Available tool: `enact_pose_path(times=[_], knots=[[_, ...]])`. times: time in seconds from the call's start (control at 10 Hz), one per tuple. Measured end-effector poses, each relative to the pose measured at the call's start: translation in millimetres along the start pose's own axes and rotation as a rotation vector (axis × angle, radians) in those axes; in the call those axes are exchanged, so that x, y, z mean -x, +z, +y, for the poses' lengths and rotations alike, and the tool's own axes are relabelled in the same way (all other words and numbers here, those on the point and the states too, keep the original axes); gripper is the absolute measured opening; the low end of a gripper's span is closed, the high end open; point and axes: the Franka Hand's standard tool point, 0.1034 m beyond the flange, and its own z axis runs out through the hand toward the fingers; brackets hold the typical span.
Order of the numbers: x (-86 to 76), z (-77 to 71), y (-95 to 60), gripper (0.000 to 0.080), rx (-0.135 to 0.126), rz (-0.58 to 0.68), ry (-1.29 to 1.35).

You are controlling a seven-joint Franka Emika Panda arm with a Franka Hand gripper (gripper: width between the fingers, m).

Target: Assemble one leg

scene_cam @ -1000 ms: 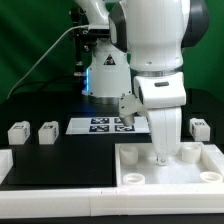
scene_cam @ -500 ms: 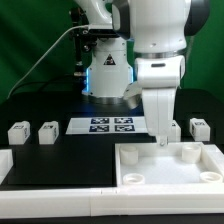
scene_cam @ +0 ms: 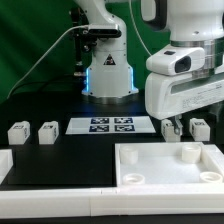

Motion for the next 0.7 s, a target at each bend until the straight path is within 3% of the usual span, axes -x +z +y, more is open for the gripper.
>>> enact_pose_path(times=[0.4, 0.5, 0.6, 0.7], knots=[[3.3, -9.6, 1.5, 0.0648, -0.027, -0.034, 0.261], [5.6, -27.5, 3.7, 0.0648, -0.028, -0.043, 0.274], [12.7, -36.2, 7.2, 0.0648, -0.028, -0.063, 0.256], [26.3, -38.4, 9.7, 0.0648, -0.026, -0.175, 0.254]])
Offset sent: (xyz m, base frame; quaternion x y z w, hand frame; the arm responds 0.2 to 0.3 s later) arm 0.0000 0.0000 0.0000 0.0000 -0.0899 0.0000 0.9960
